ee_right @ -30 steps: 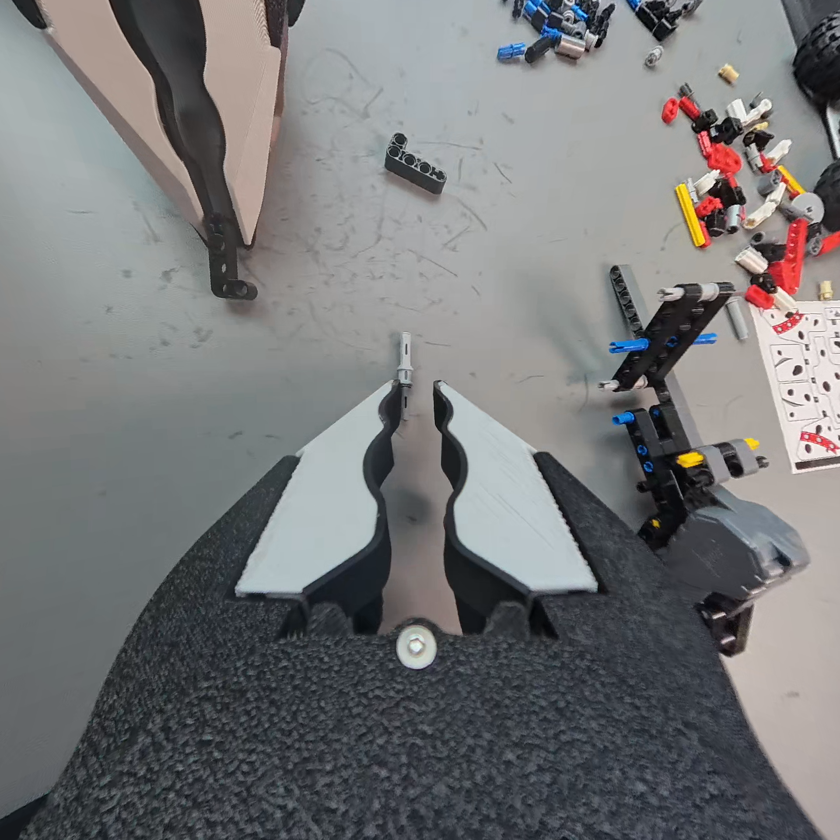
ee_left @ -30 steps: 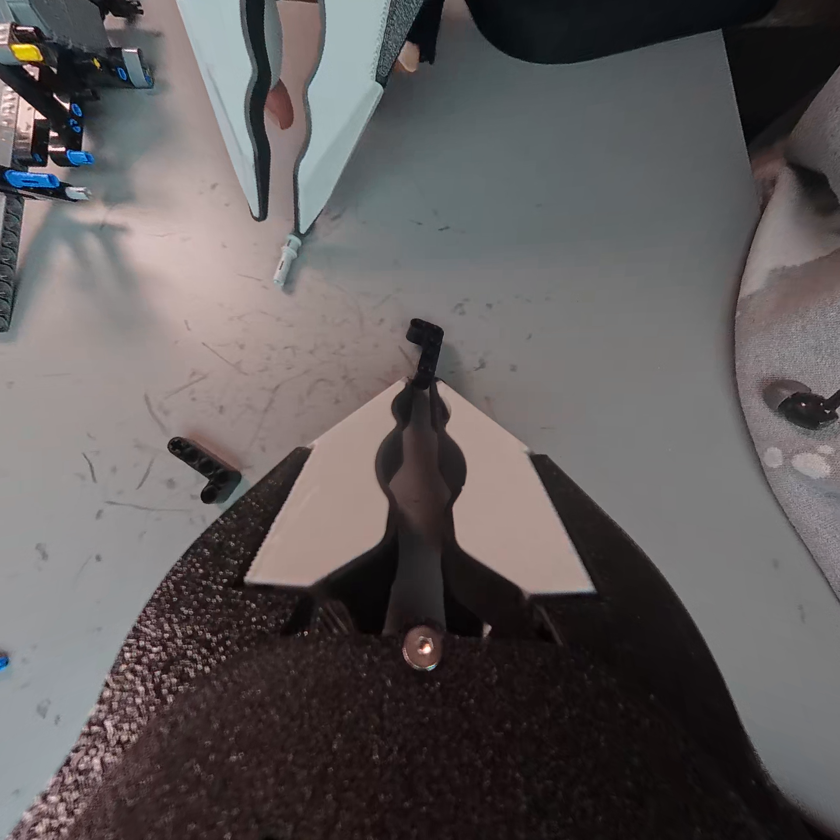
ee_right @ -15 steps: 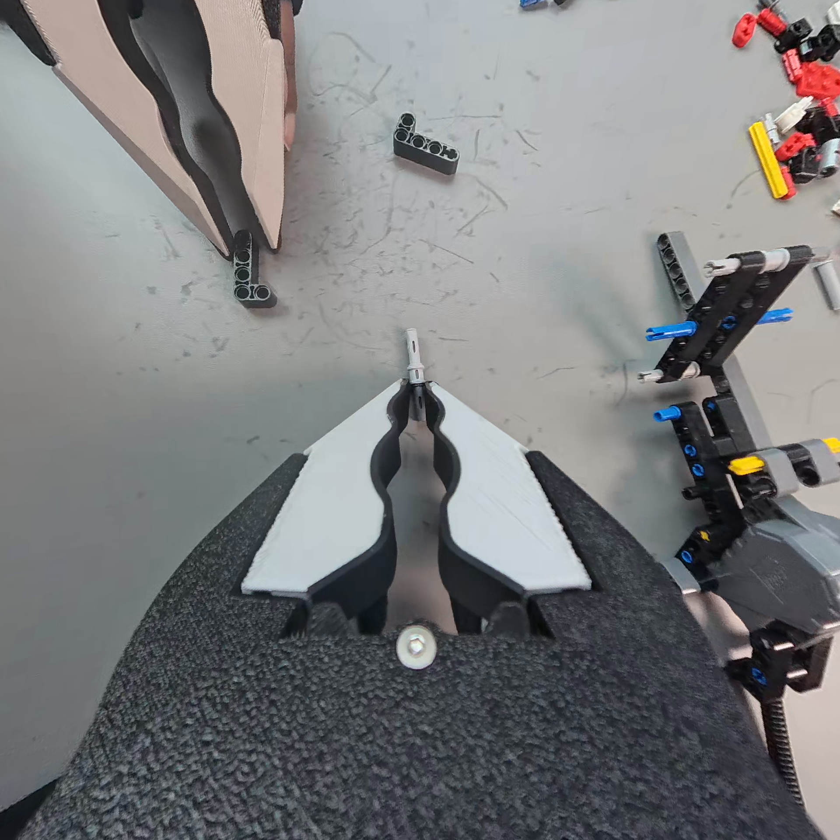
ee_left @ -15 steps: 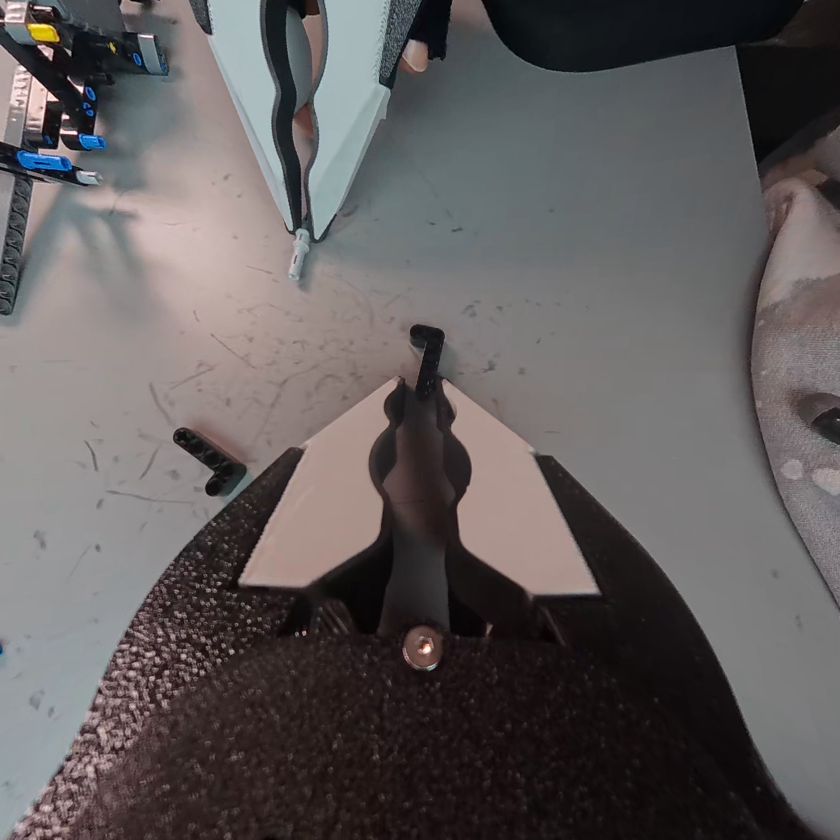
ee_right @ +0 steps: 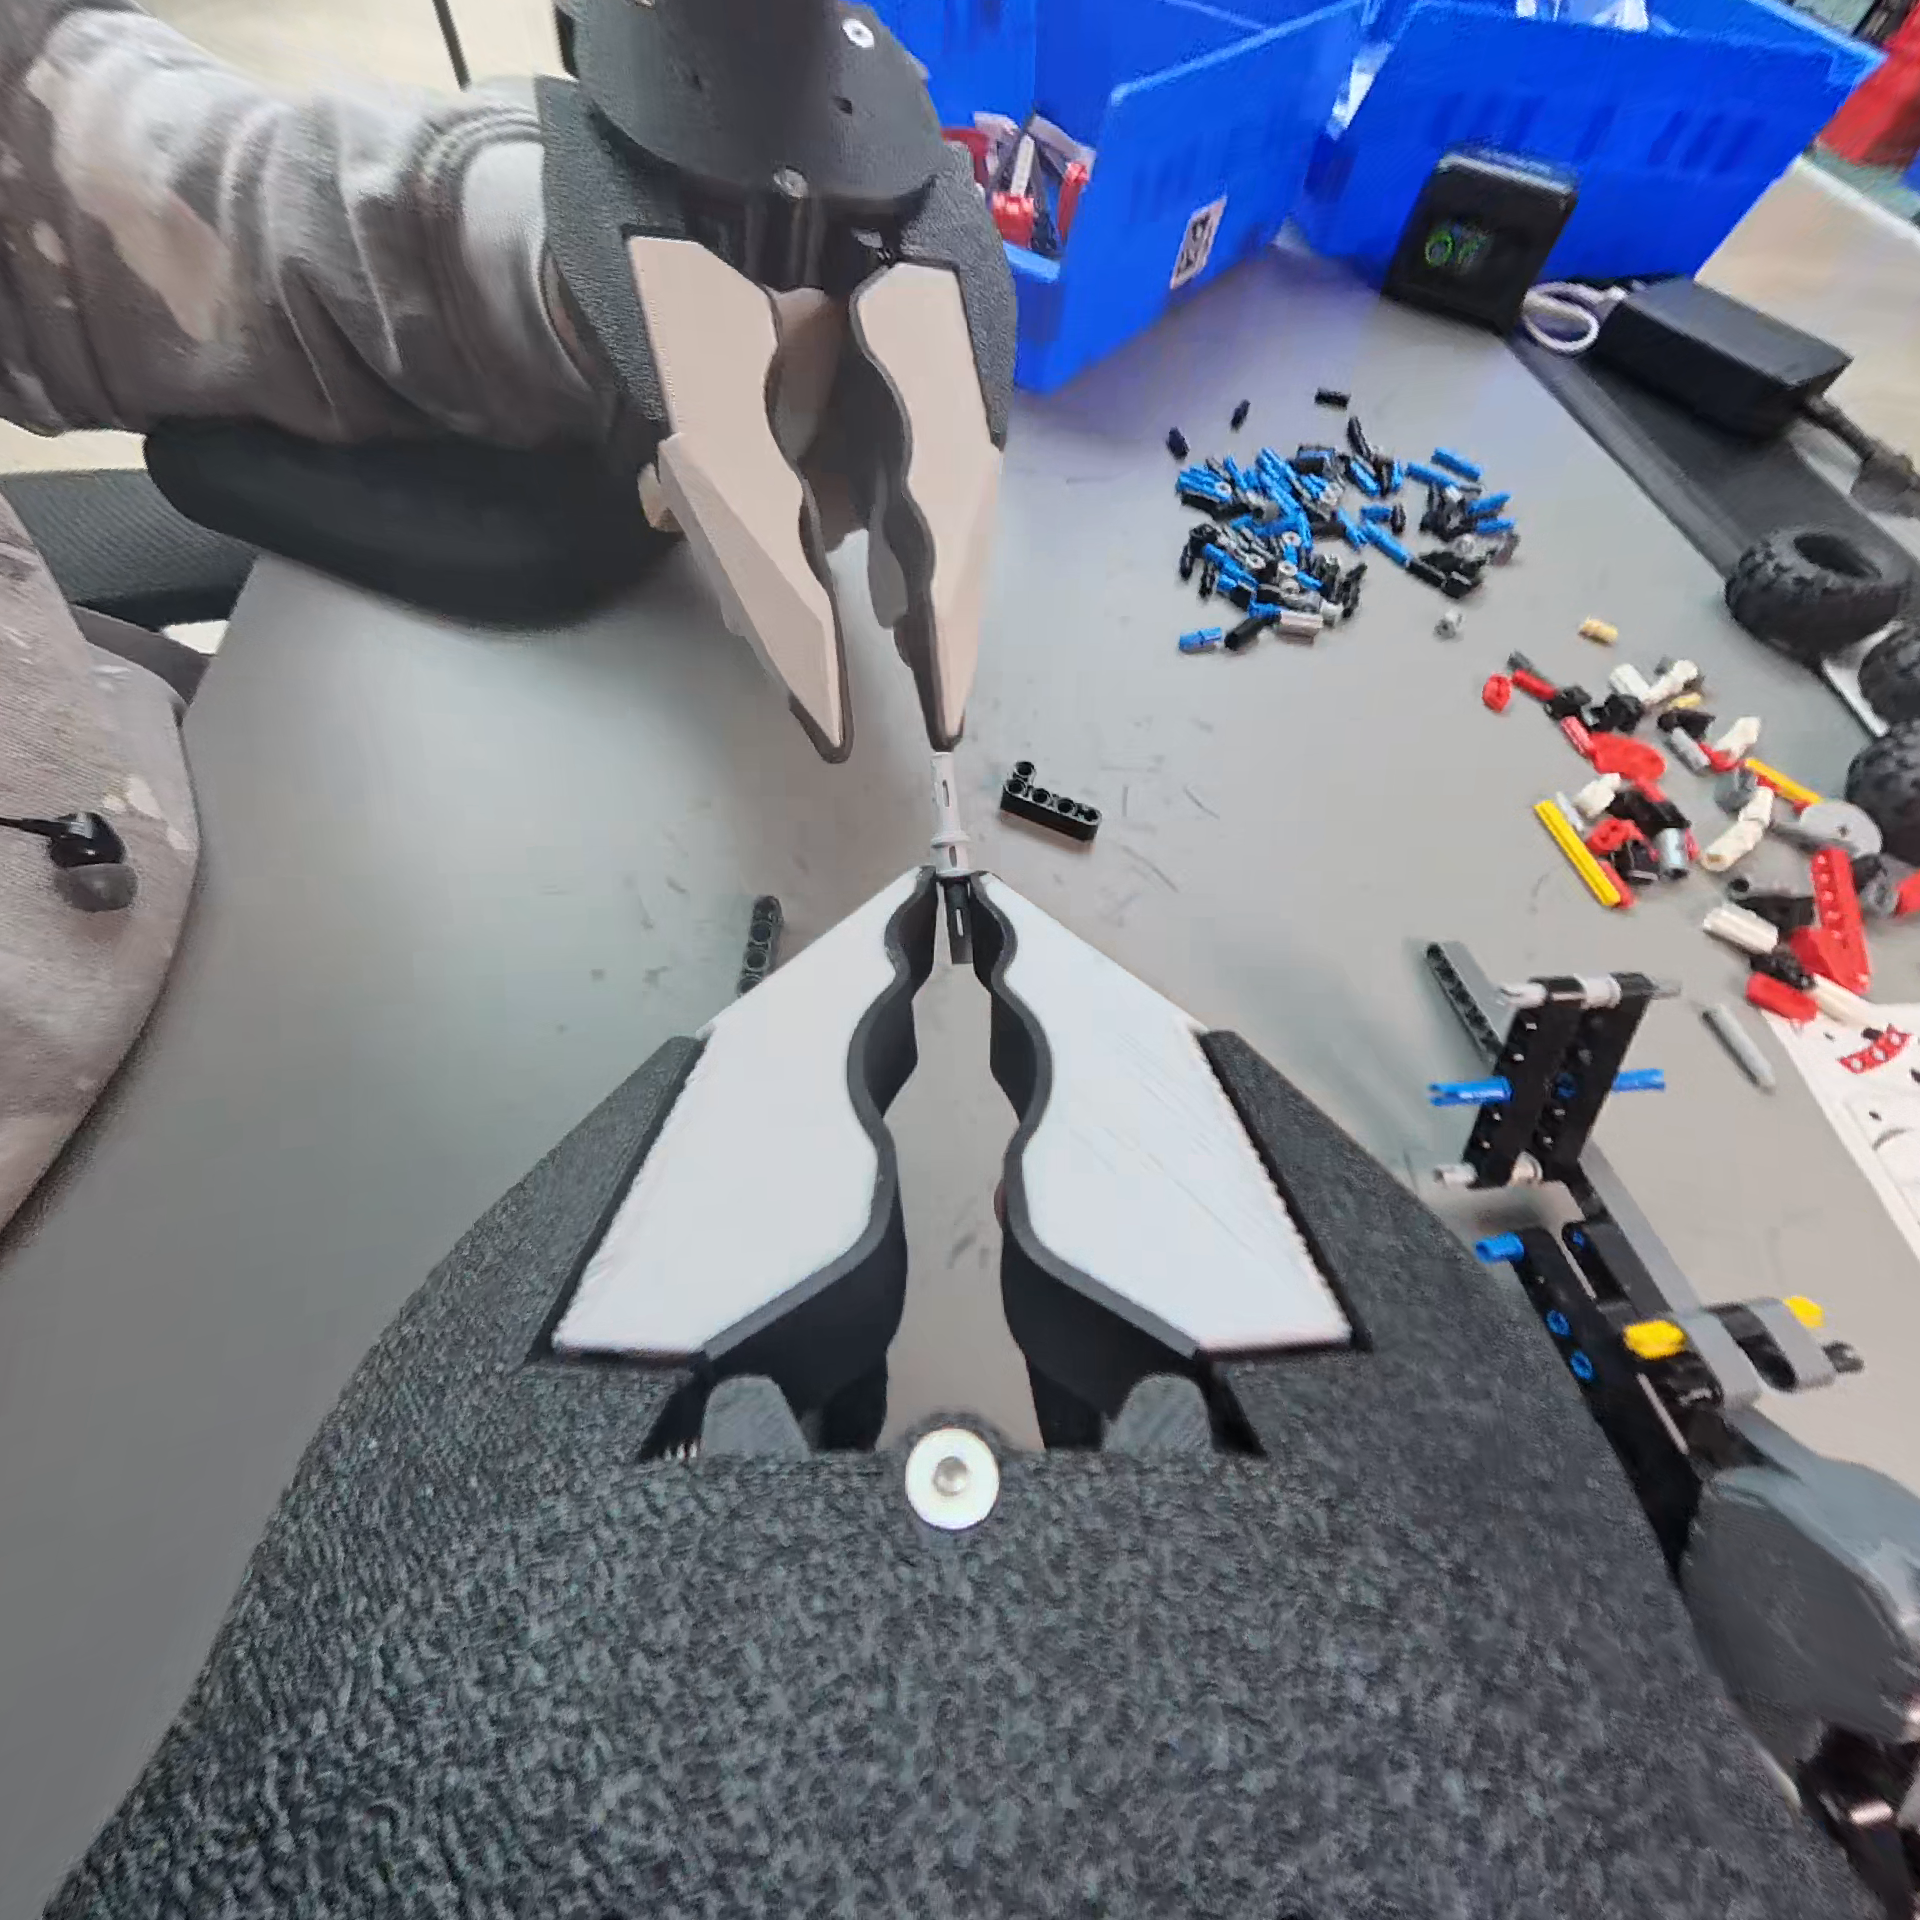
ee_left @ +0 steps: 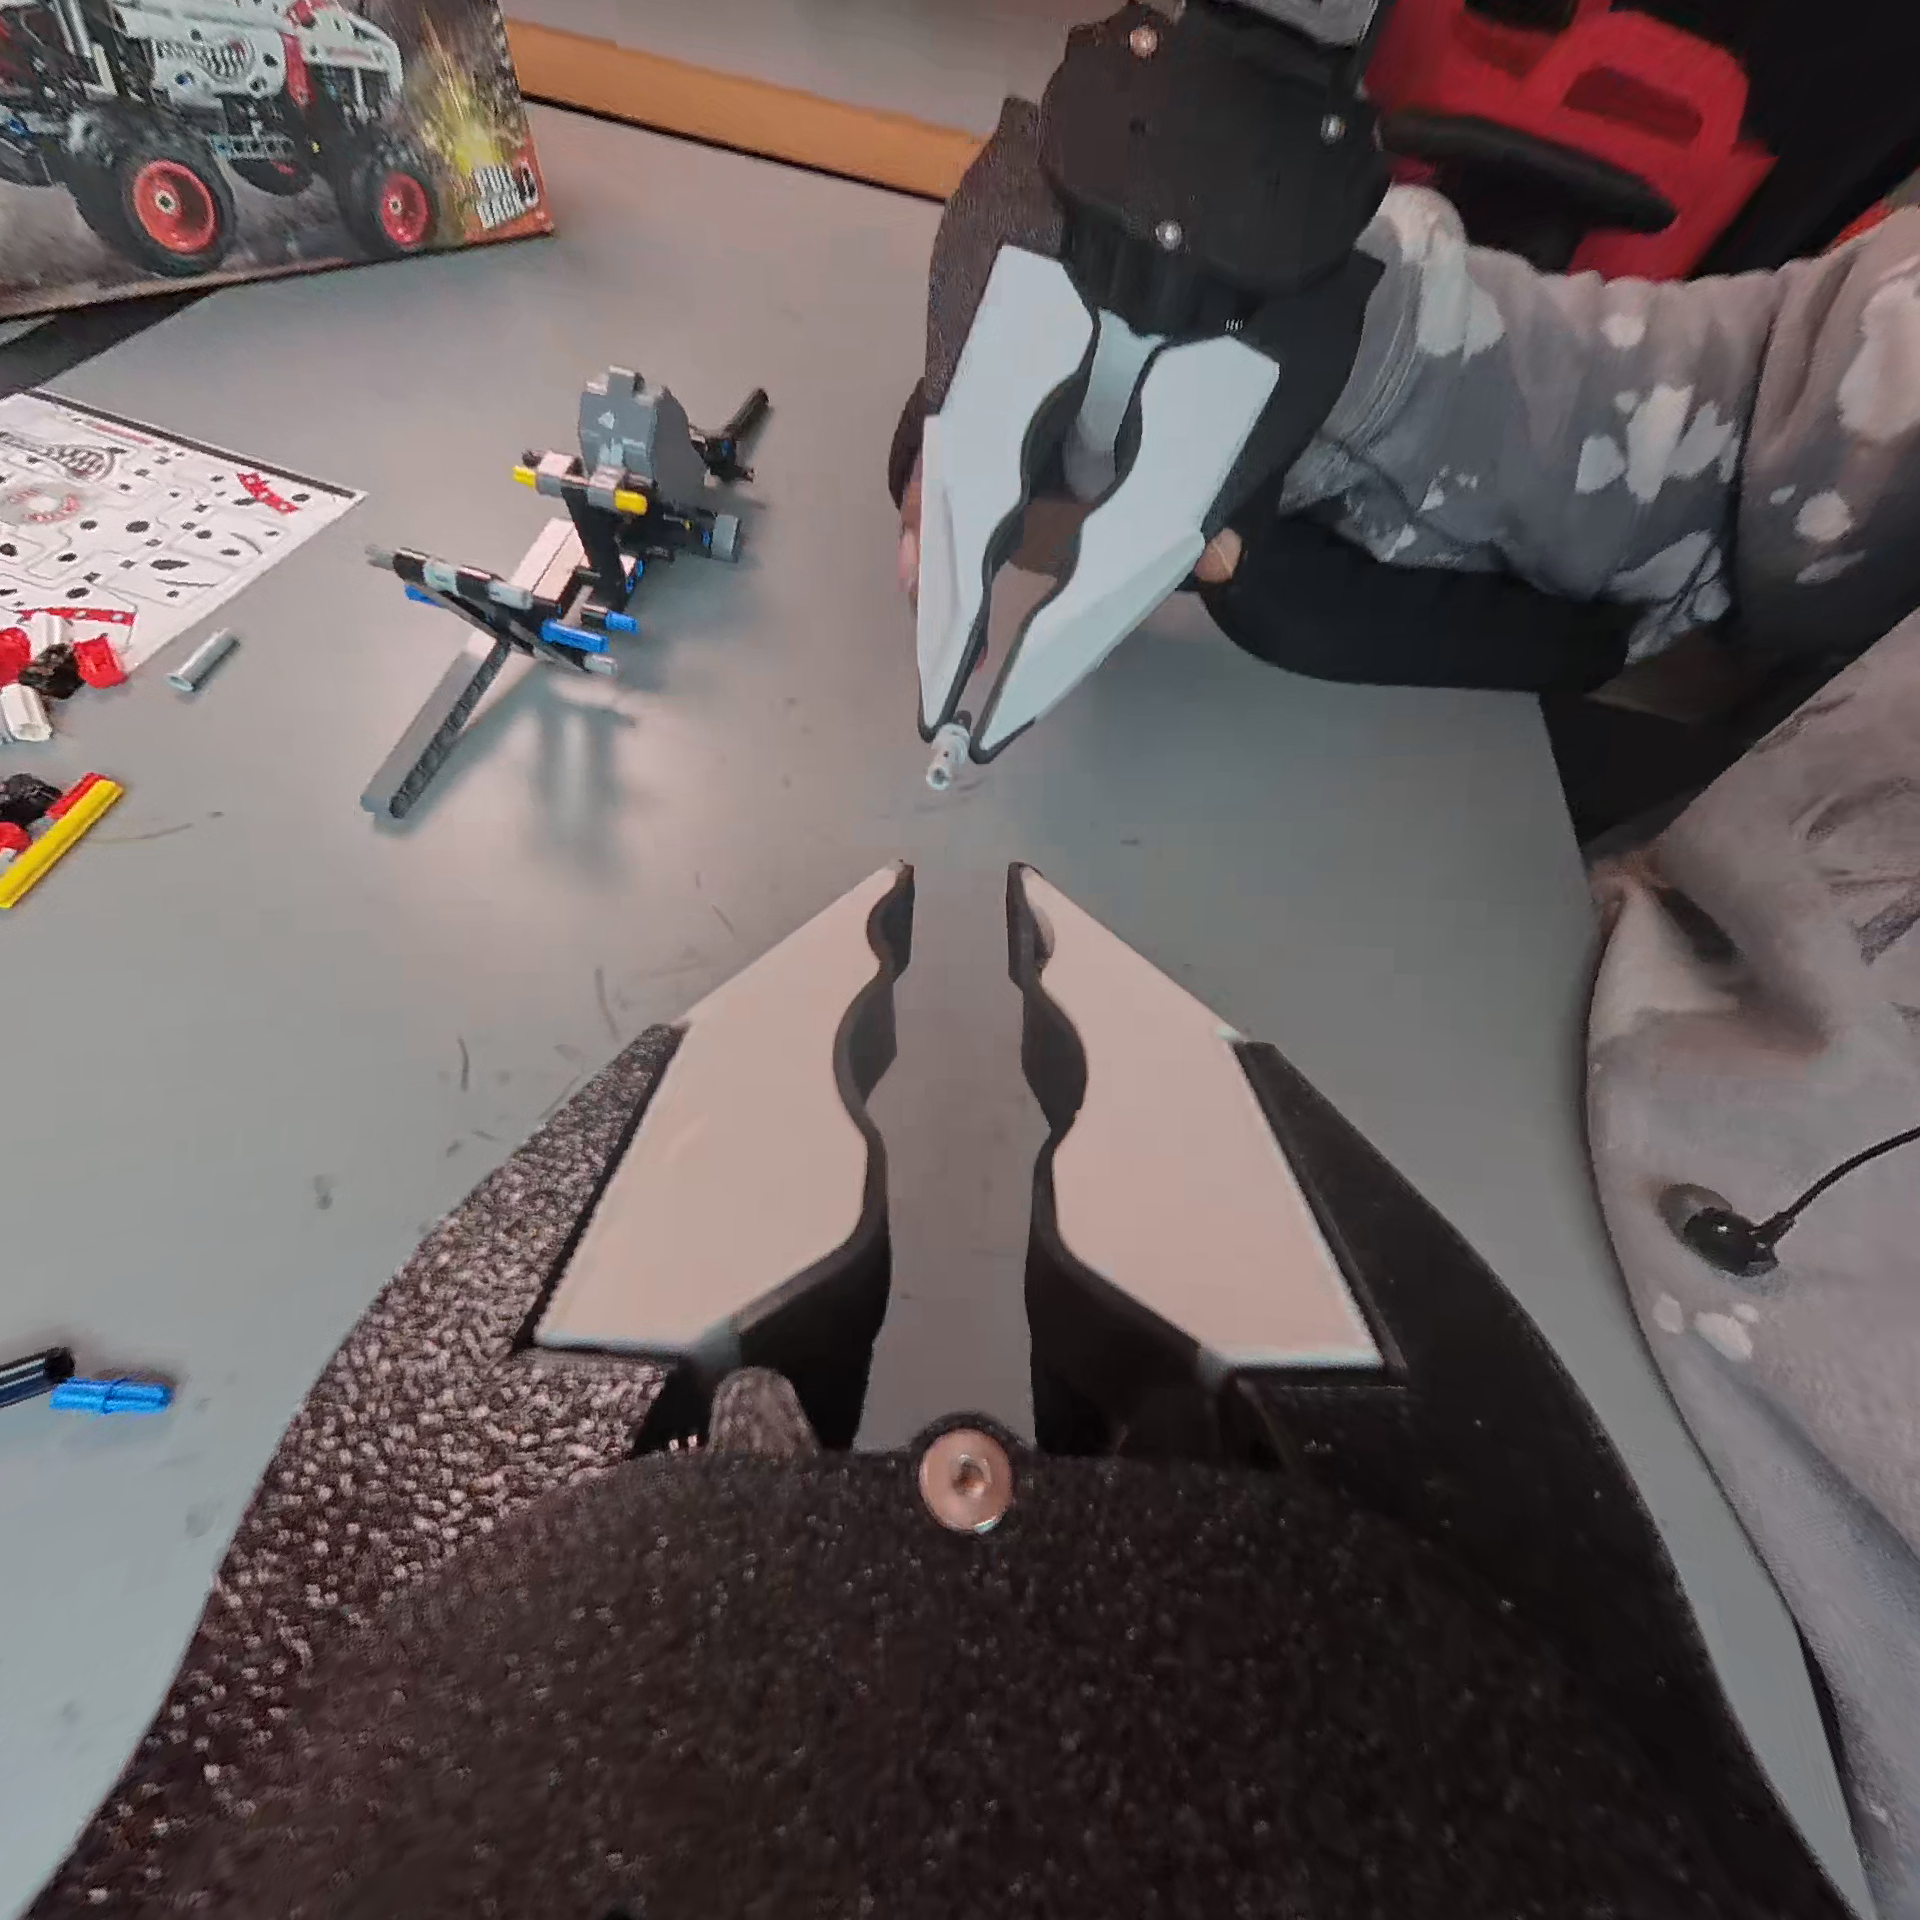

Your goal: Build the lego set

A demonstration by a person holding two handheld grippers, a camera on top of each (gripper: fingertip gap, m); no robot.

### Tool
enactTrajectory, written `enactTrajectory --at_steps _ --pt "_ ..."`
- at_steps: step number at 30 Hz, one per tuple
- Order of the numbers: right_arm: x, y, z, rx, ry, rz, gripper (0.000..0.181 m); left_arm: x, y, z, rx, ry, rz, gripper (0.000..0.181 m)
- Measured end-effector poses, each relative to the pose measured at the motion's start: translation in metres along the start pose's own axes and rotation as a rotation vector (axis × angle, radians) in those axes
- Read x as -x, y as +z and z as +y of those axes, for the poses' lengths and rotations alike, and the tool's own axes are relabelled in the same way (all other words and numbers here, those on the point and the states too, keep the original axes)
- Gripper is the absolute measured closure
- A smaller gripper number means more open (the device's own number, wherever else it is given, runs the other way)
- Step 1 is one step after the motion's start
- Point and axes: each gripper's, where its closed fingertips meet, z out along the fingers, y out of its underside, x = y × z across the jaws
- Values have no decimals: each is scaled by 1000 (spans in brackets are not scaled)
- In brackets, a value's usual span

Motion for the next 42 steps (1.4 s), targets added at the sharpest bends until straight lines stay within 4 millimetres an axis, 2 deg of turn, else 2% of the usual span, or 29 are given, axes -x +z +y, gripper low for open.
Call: enactTrajectory --at_steps 1,7,17,23,33,42 --pt "4 2 -4 -15 -24 -3 175 -3 -1 -4 -20 -10 22 160" --pt "22 13 -16 -37 -167 13 175 -16 2 -3 -14 52 60 158" --pt "21 12 -11 -15 -217 42 175 -15 1 -3 -20 73 51 174" --pt "20 12 -10 -17 -227 52 175 -13 3 -1 -9 75 41 174" --pt "23 -2 -40 -211 -147 15 172 -21 -11 -27 -166 8 118 174" --pt "29 -2 -42 -227 -140 -13 172 -29 -13 -31 -195 2 162 174"
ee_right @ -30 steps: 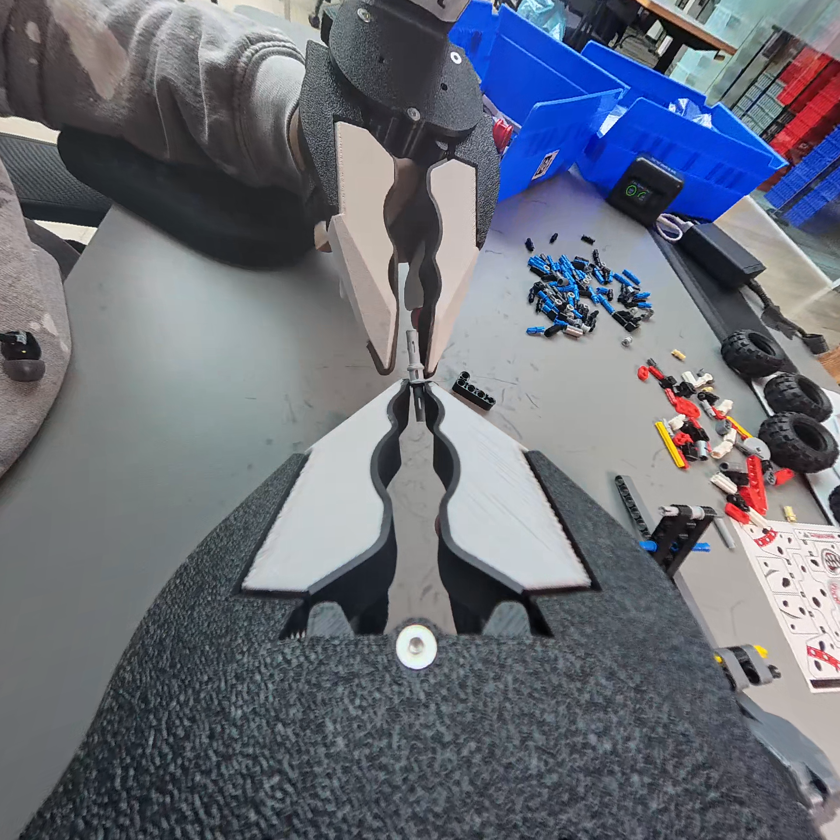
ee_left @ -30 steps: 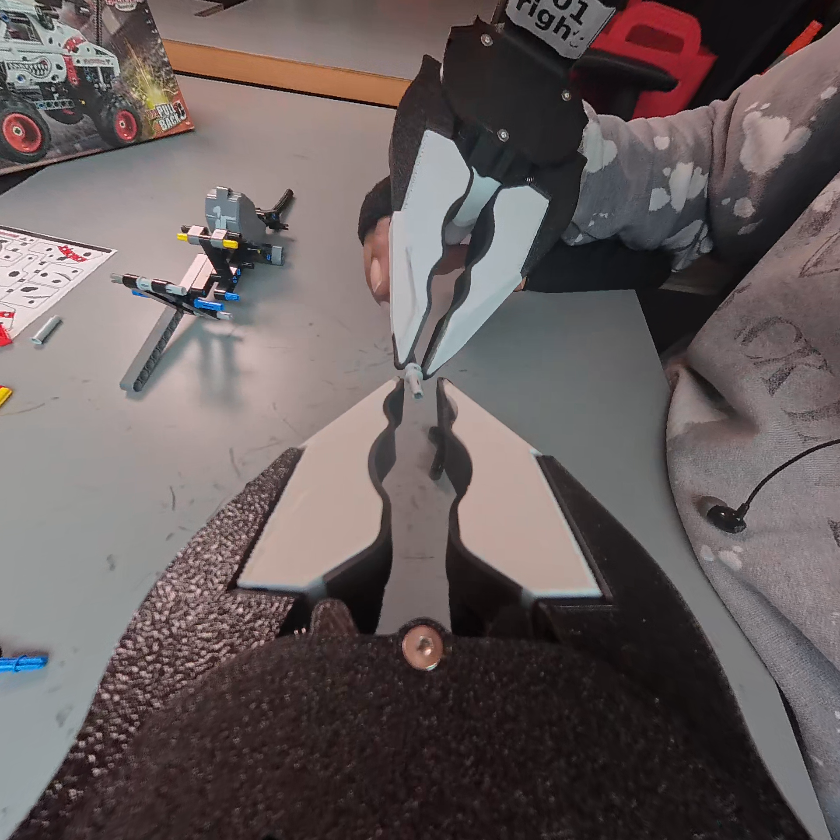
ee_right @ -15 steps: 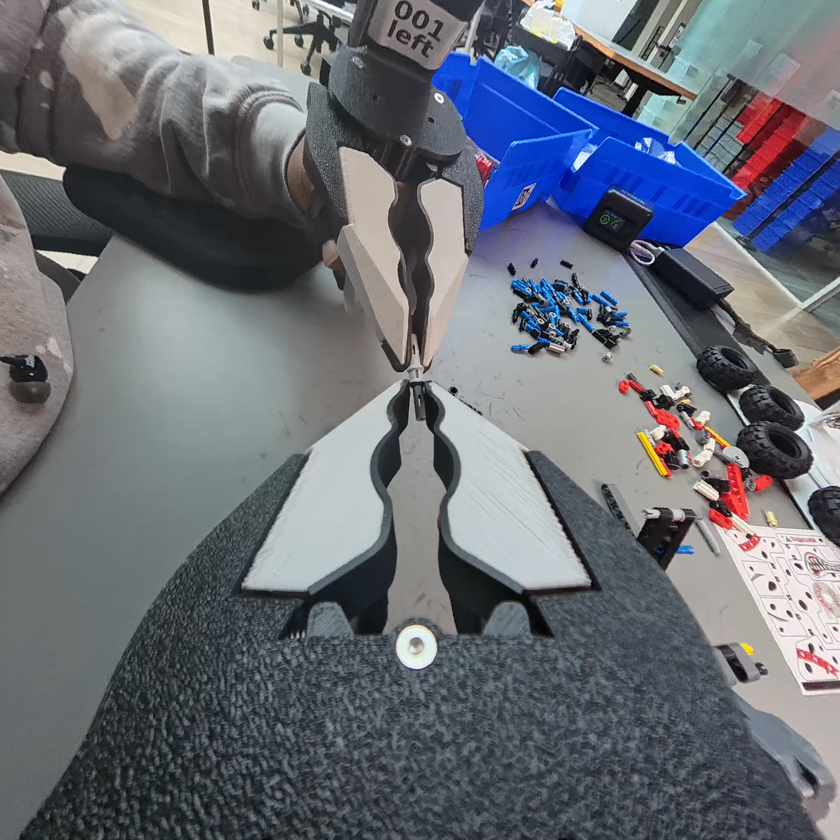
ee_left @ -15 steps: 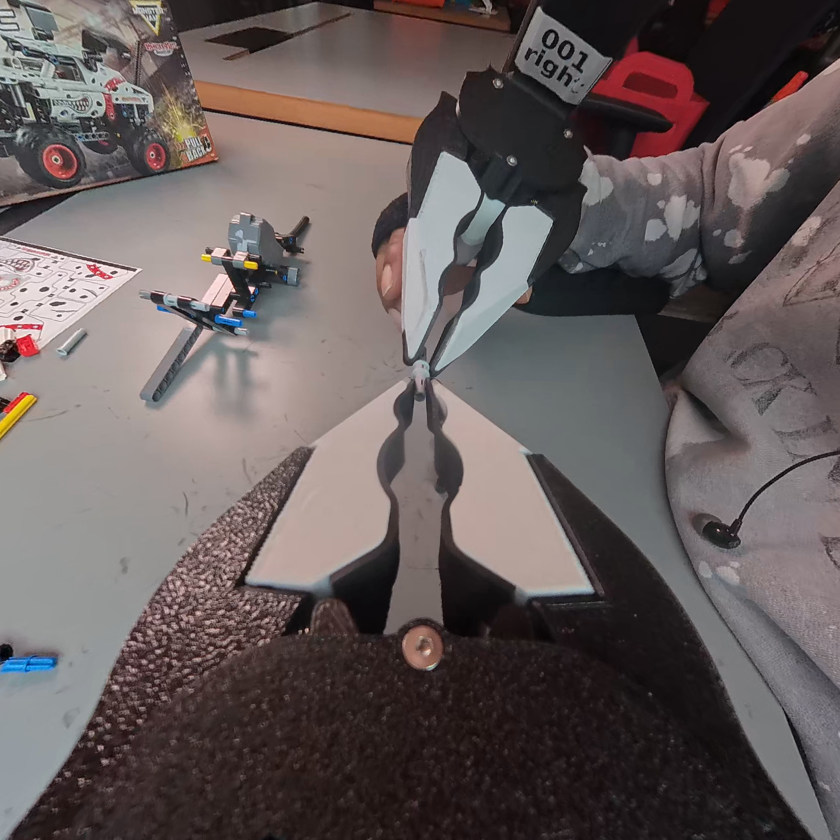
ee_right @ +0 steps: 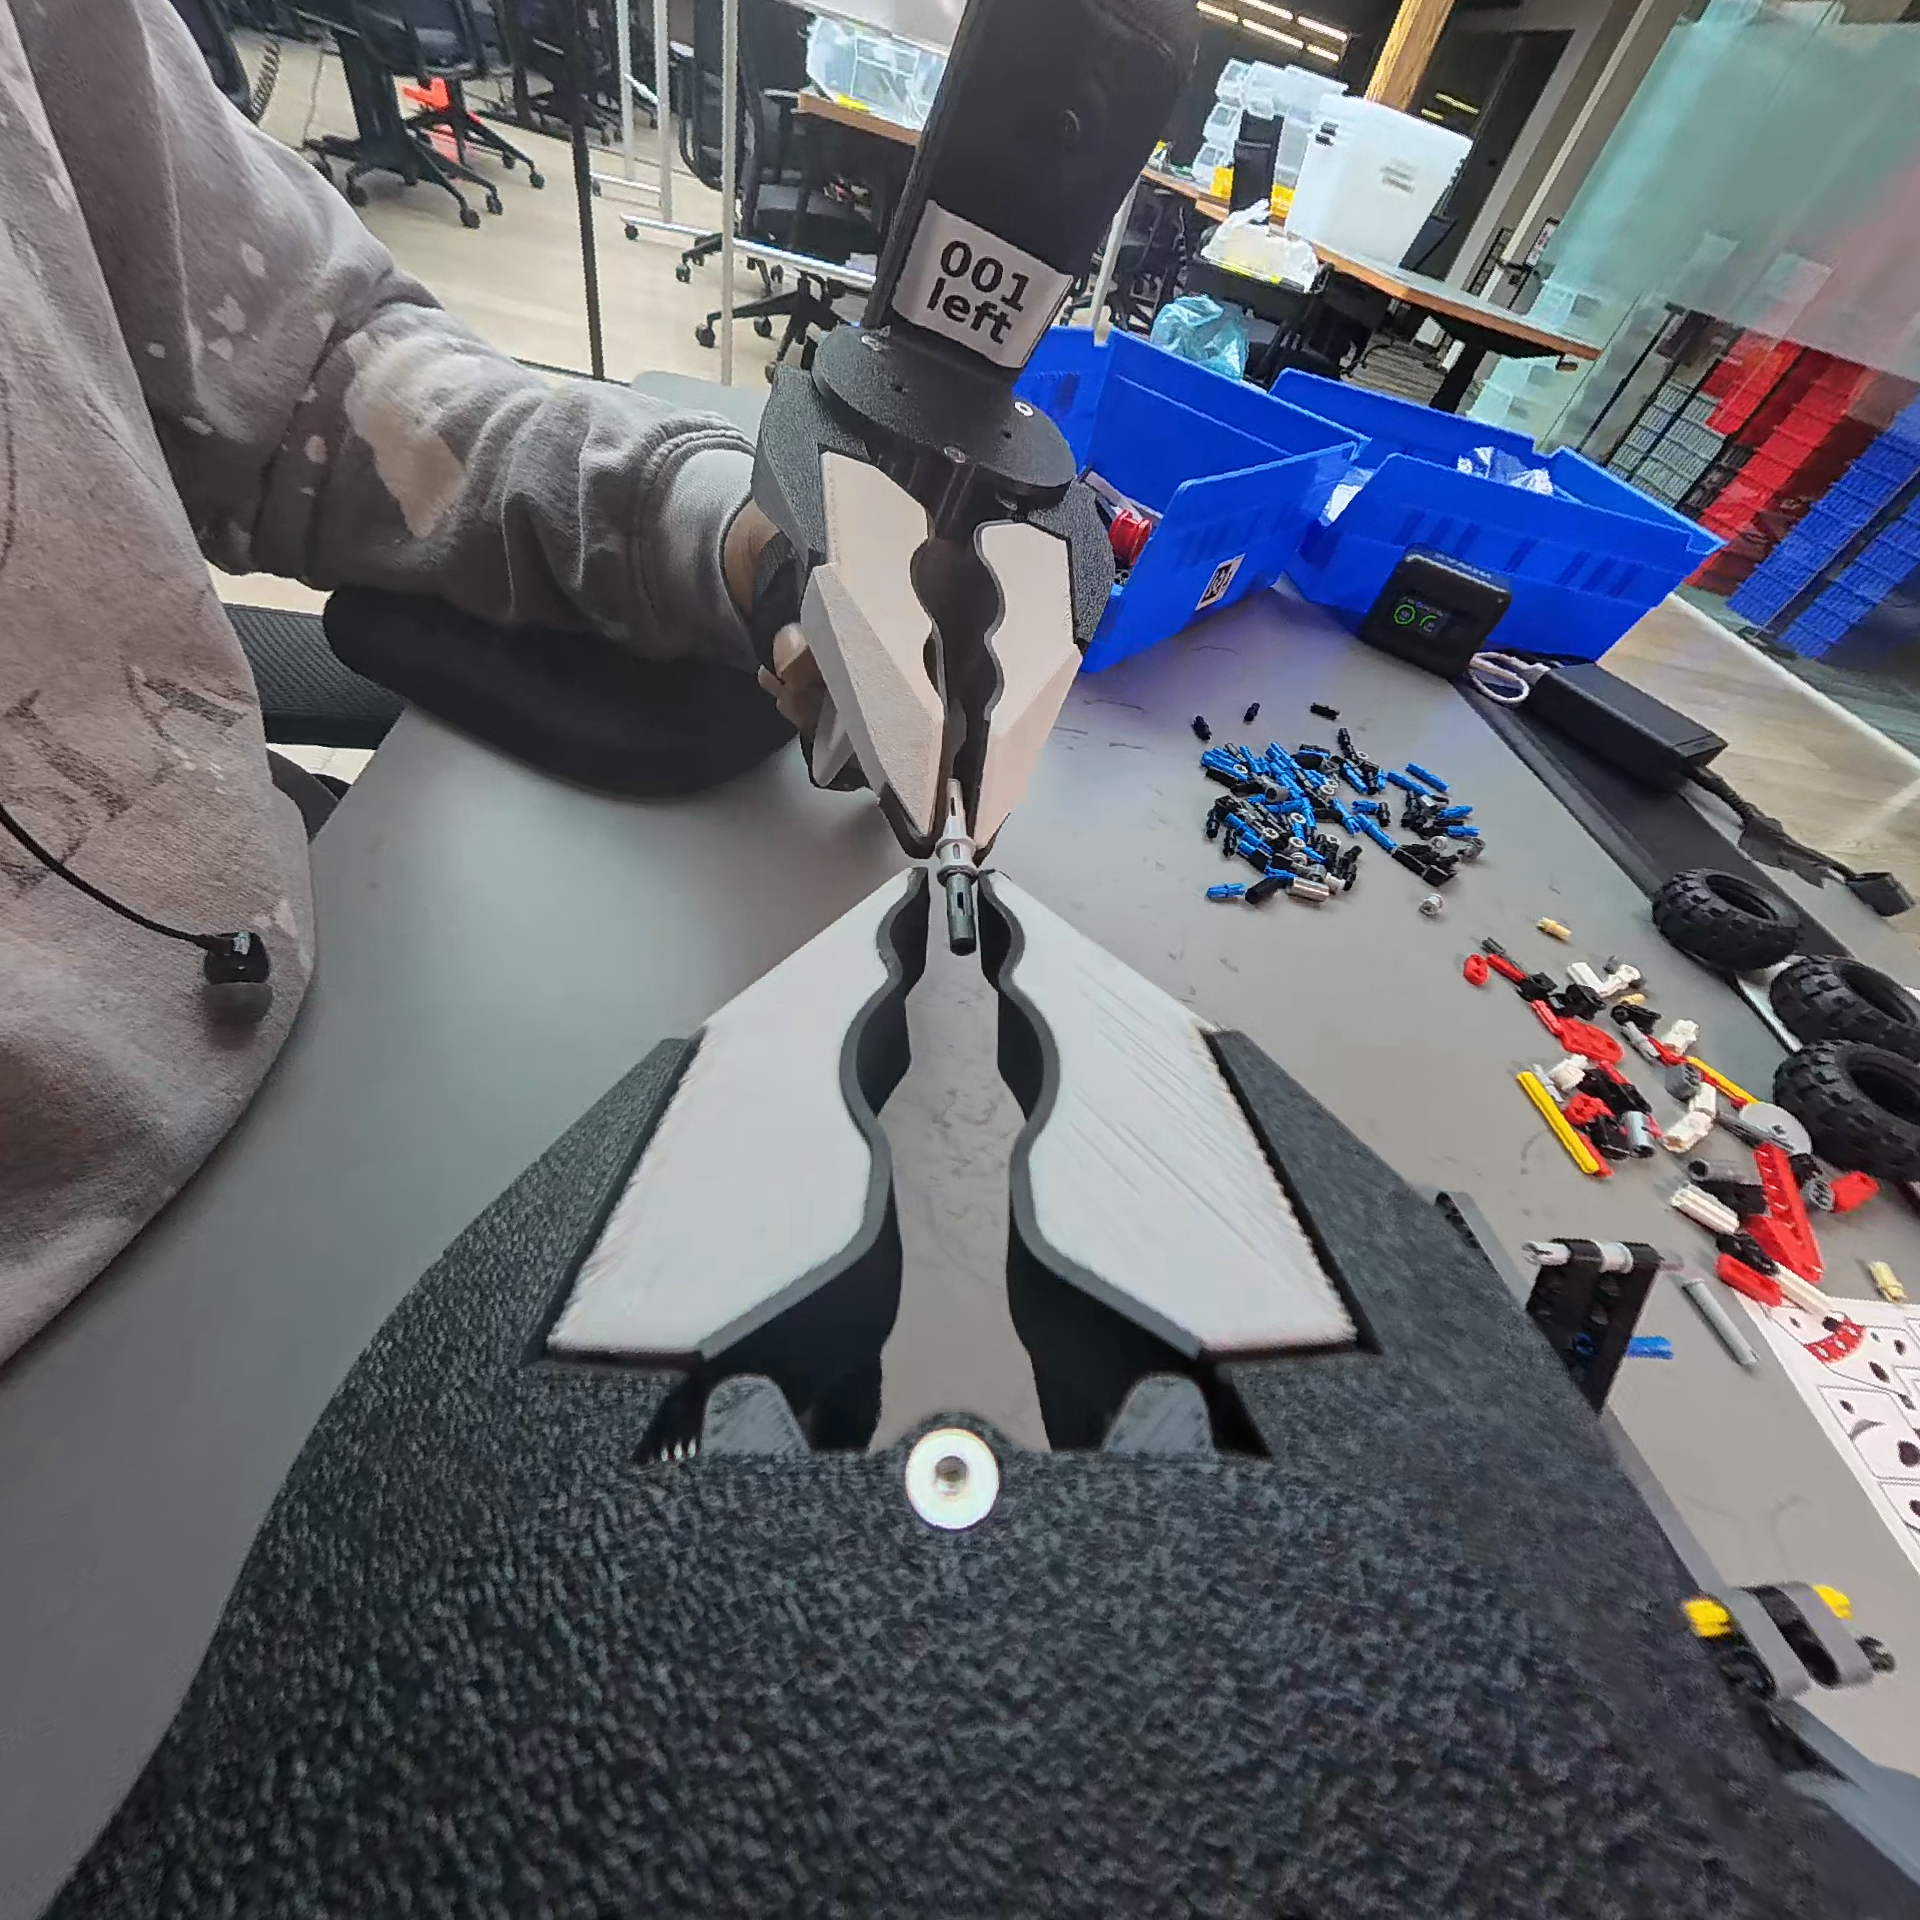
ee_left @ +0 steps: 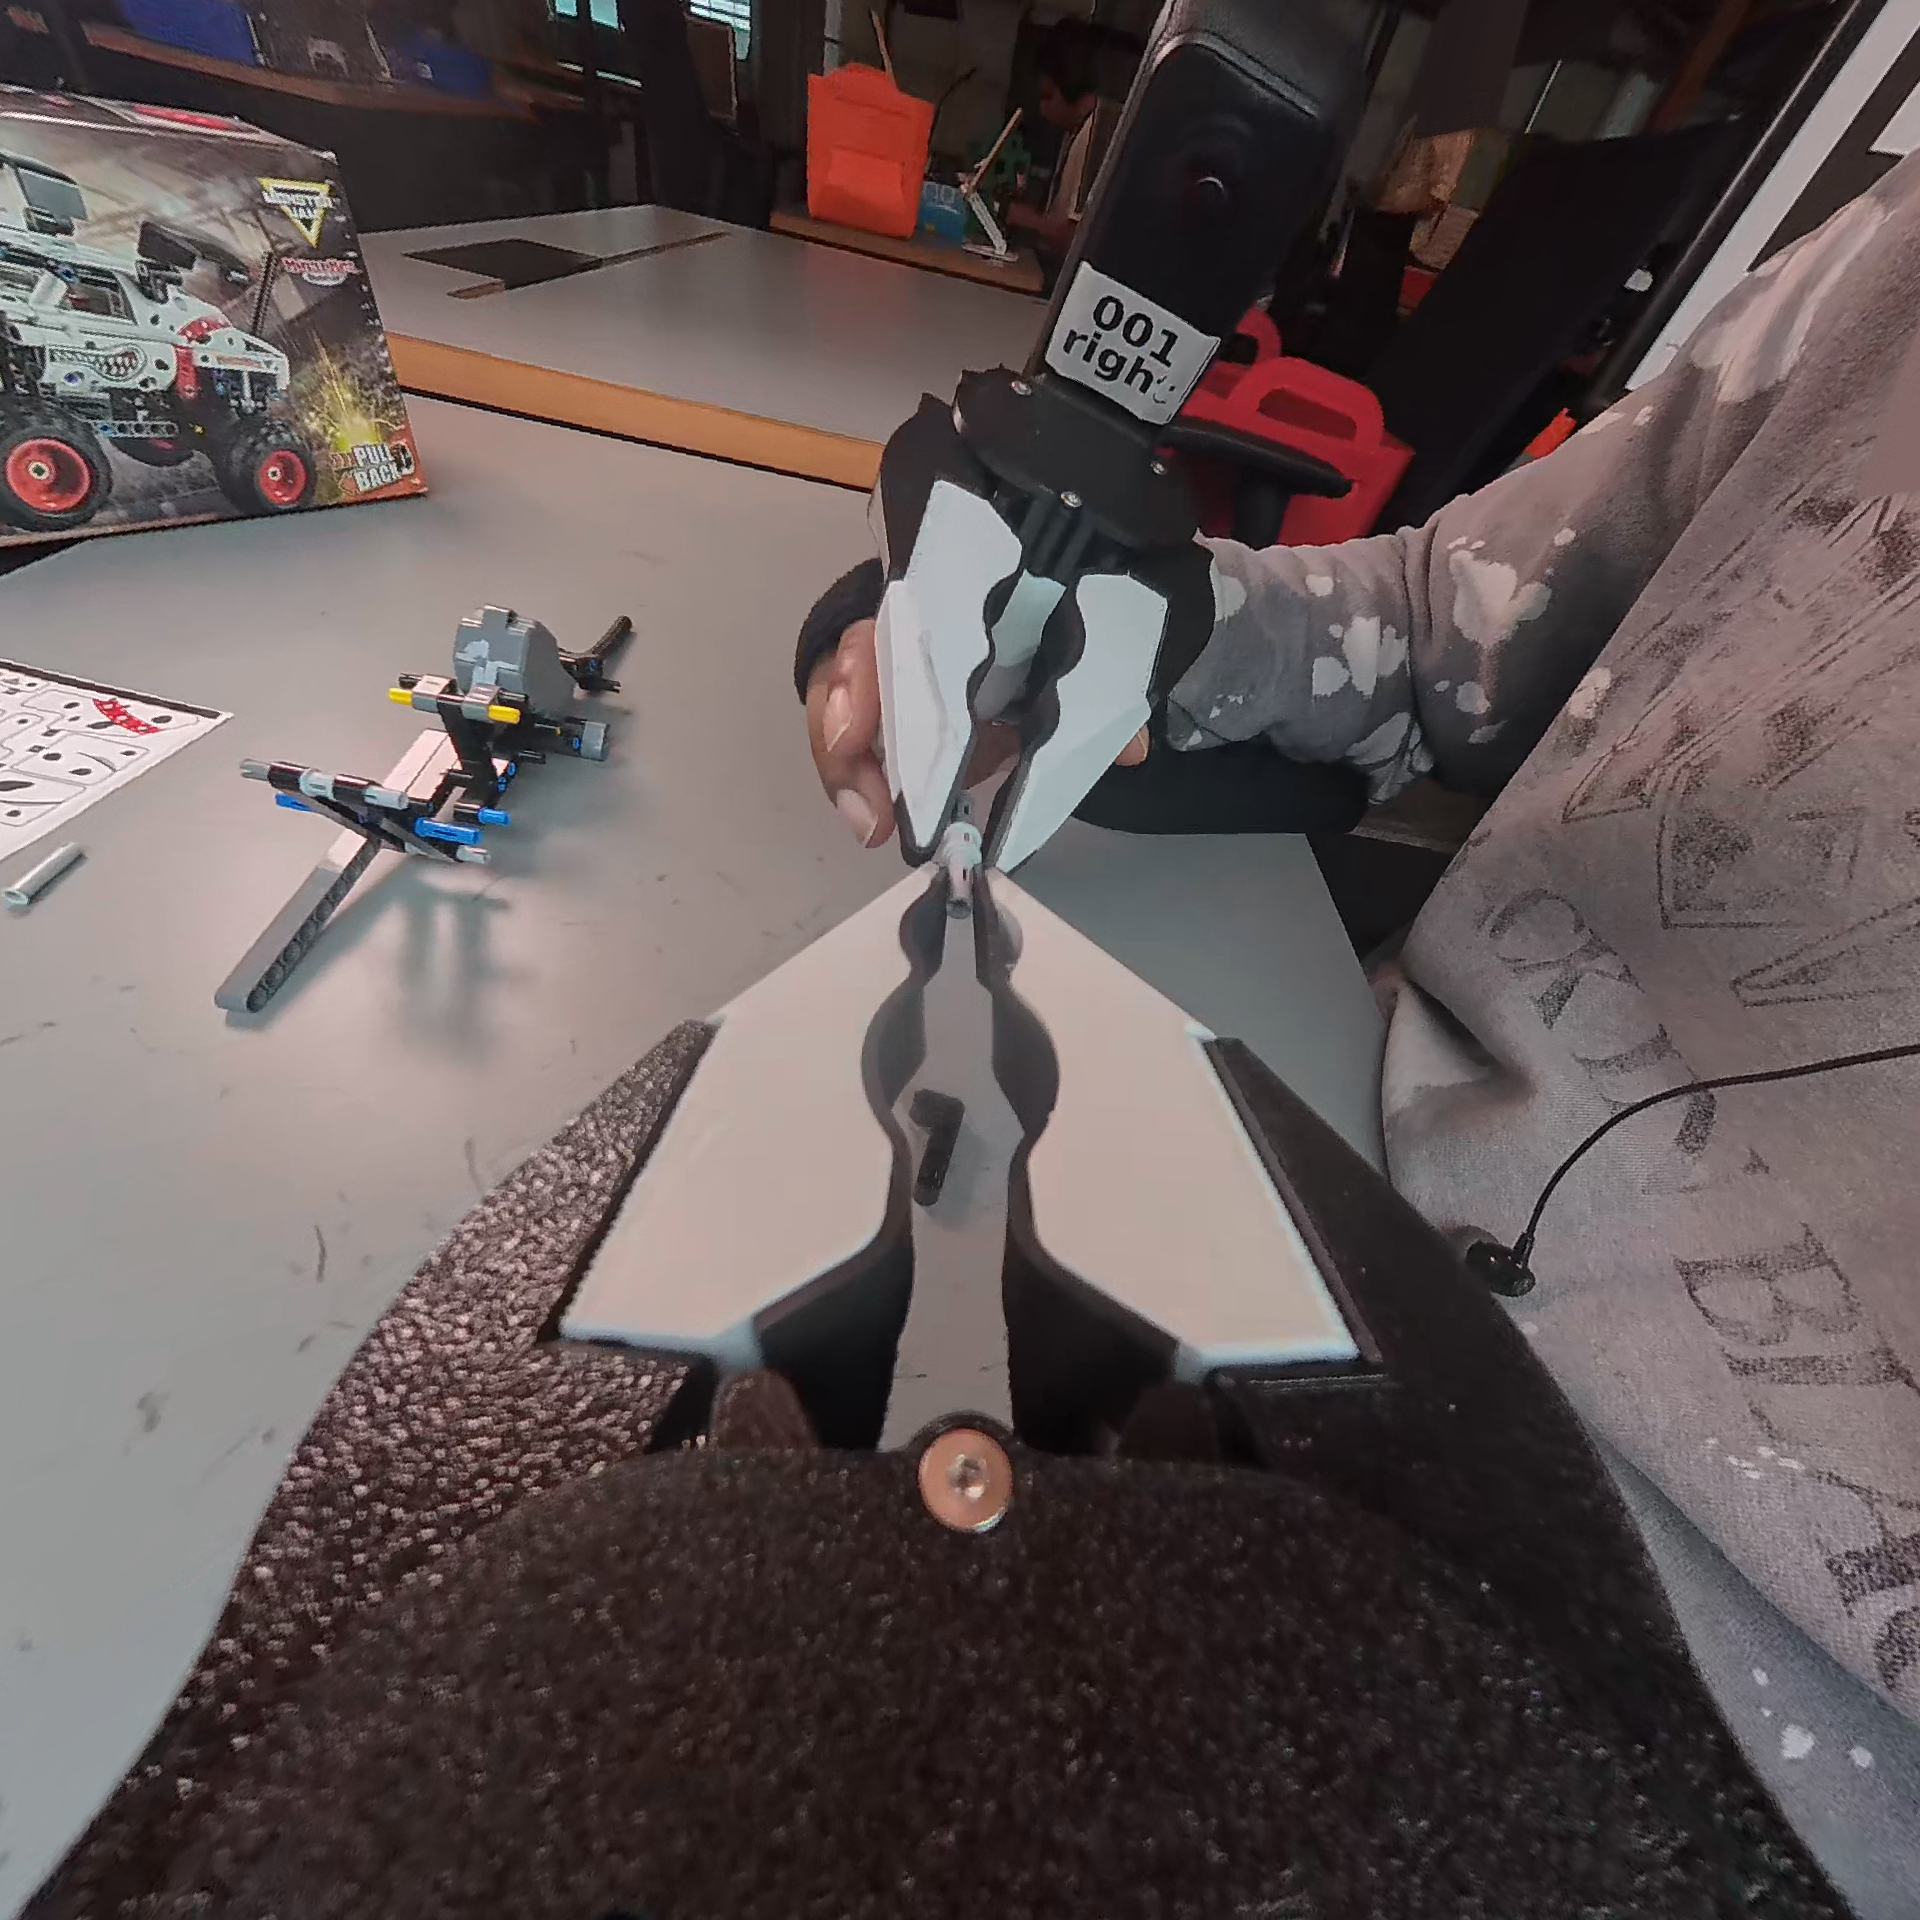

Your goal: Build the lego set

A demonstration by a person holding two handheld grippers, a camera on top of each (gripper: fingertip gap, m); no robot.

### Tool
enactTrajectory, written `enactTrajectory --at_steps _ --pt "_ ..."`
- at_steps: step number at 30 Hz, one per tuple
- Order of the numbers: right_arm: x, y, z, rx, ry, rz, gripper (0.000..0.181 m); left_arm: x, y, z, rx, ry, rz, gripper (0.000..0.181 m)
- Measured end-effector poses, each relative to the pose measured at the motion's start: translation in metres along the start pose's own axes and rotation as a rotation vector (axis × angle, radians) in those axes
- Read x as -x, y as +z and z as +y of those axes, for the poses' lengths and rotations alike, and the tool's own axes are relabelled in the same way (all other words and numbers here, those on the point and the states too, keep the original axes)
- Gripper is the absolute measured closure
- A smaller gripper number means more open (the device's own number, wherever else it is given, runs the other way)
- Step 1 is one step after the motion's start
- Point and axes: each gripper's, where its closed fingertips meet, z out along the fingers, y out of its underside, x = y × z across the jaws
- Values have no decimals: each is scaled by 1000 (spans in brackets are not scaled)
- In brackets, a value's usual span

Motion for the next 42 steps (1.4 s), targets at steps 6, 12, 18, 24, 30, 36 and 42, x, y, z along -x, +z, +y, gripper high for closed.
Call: enactTrajectory --at_steps 6,12,18,24,30,36,42 --pt "1 -2 -4 -19 25 -17 174 -3 1 1 4 -3 15 174" --pt "1 -3 2 15 39 -29 175 0 2 7 45 12 -5 174" --pt "3 -3 12 77 24 -35 175 2 5 18 108 30 -22 174" --pt "1 -5 -8 -50 107 -50 174 -3 2 3 10 -10 22 174" --pt "0 -8 -21 -136 161 -62 170 -7 -5 -15 -100 -88 83 175" --pt "3 -6 -25 -159 165 -72 170 -10 -3 -13 -94 -87 100 175" --pt "3 -7 -25 -160 169 -76 174 -11 0 -10 -79 -83 103 175"
